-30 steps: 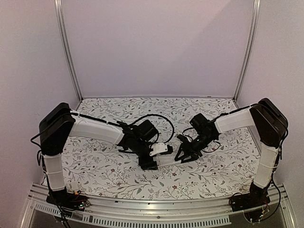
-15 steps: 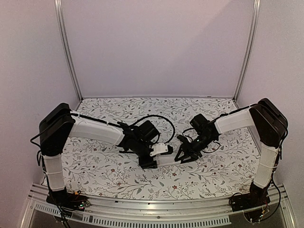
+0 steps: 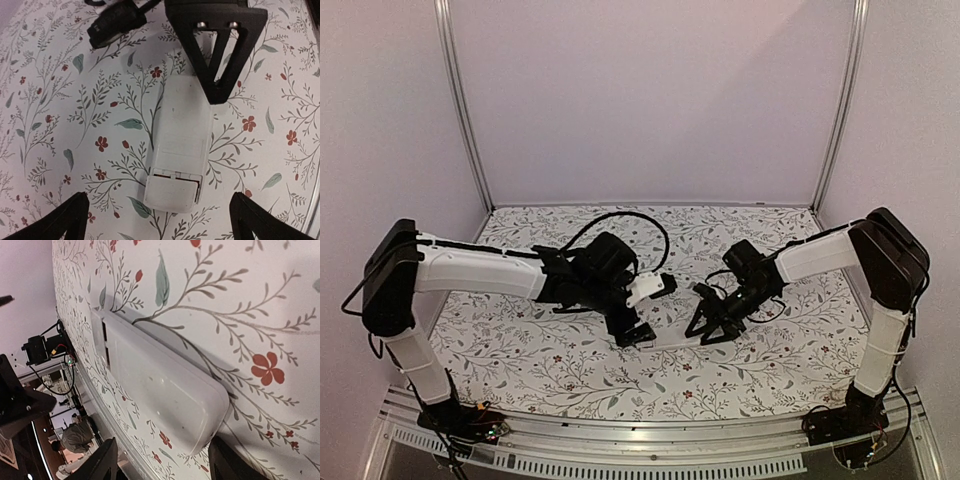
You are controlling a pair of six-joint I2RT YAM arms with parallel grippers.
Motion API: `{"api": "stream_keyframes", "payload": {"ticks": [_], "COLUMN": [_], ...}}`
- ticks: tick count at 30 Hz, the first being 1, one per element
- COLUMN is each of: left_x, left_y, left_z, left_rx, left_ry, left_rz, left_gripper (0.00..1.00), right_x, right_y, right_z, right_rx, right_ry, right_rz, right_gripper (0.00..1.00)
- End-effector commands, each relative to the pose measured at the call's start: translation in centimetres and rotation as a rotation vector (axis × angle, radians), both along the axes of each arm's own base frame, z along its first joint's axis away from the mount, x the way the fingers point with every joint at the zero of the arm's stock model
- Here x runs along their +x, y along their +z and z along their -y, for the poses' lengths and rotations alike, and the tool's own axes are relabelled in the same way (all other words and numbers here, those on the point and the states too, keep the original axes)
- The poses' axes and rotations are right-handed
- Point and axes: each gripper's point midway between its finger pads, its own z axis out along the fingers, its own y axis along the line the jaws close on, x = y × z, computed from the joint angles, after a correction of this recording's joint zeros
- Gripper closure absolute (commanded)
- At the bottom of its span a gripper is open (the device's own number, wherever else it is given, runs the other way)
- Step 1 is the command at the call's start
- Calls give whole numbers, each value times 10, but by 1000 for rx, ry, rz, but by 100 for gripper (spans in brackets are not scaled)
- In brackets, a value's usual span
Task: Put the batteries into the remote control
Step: Load the battery cover onto the remote control without the battery cover.
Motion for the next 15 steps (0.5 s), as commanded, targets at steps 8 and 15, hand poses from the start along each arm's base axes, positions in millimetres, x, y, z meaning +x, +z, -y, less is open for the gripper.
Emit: {"api": "stream_keyframes", "payload": {"ticks": [8, 15], "left_x": [41, 28], "left_y": [49, 10], "left_z": [-52, -59], "left_rx": [-329, -394], "left_ry": [564, 718], "left_rz": [-185, -403], "left_gripper": [0, 25], "right_x": [21, 23], "right_y": [-4, -9], "right_z": [33, 29], "right_rx": [-66, -49], "right_ry": [-105, -105], "right_rz": [32, 14], "right_gripper": [34, 46]}}
